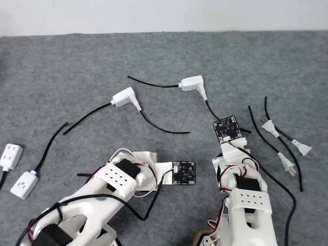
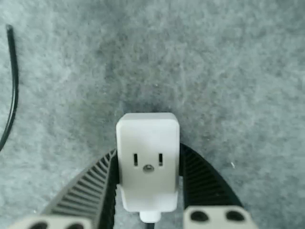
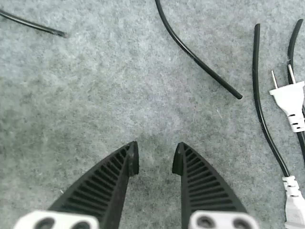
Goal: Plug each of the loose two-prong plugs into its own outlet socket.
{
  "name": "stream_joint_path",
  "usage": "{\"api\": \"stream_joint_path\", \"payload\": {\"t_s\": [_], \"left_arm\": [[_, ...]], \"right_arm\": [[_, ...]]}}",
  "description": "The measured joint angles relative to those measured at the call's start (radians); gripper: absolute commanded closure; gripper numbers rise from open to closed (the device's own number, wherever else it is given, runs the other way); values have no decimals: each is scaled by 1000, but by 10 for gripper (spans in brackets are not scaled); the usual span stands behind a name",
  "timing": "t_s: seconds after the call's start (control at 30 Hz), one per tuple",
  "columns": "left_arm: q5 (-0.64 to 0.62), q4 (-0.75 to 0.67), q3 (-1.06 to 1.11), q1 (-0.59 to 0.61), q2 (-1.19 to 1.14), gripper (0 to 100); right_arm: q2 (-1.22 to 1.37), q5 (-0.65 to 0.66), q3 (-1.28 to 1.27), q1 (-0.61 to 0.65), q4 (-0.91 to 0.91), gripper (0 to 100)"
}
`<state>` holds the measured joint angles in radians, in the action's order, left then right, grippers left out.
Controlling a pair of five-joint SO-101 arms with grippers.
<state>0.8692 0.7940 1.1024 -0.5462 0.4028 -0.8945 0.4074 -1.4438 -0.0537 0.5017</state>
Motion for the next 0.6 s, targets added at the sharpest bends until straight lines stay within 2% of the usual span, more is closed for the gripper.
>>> {"api": "stream_joint_path", "payload": {"t_s": [0.1, 0.2, 0.43, 0.6], "left_arm": [[-120, -18, -2, 0, 5, 744], [-226, -18, -23, 0, 5, 750], [-219, -12, -37, 0, 8, 775], [-187, 92, -55, 0, 8, 798]], "right_arm": [[0, 0, 0, 9, 0, 869], [0, 0, 0, 18, 0, 869], [0, 0, 0, 15, 0, 869], [0, 0, 0, 17, 0, 869]]}}
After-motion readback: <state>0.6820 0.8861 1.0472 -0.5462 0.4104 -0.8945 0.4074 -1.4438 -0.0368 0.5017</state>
